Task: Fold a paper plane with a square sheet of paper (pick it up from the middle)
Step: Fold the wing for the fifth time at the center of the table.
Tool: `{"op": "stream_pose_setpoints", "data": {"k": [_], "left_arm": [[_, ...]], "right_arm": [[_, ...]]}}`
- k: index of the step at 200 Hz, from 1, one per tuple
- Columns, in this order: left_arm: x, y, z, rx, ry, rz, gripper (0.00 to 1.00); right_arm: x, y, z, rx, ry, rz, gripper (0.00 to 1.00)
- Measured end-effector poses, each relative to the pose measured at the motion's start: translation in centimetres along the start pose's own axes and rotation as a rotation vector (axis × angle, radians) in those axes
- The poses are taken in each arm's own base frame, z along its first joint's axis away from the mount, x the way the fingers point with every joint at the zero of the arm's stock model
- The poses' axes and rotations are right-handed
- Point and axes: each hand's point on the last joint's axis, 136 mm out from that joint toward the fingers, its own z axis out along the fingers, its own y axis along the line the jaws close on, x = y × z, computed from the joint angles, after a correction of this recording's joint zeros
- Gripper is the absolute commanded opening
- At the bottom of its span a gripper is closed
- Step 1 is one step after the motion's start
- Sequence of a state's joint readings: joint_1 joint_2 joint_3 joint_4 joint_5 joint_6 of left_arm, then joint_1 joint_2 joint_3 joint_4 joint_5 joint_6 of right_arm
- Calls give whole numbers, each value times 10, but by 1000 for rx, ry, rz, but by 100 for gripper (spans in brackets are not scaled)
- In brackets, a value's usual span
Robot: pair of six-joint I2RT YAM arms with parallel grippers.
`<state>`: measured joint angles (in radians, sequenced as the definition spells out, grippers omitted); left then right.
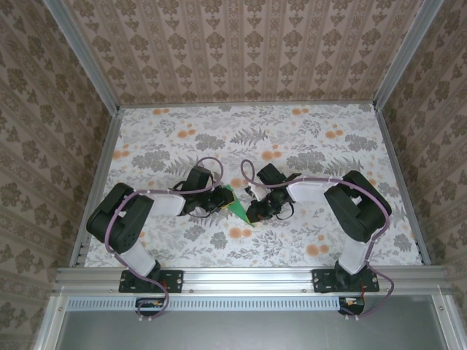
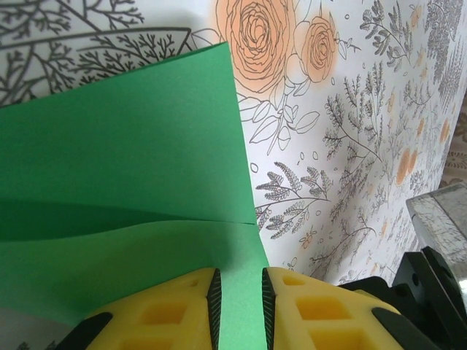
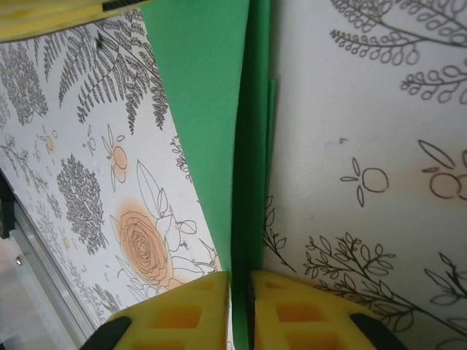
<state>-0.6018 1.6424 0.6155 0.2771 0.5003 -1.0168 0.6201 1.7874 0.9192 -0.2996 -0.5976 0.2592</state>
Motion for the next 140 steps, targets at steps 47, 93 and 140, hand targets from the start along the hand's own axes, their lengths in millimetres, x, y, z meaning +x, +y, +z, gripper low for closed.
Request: {"op": "stream_pose_setpoints", "data": {"k": [47,93,140], "left_arm": [[0,0,0,-2,-2,0,26],[0,0,0,-1,-2,0,26],[0,0,0,-1,-2,0,26]], "right_arm": [[-12,10,-20,23,-75,-28,20],[-11,9,-18,25,-68,-11,14],[-5,4,-9,26,-35,5,11]]}}
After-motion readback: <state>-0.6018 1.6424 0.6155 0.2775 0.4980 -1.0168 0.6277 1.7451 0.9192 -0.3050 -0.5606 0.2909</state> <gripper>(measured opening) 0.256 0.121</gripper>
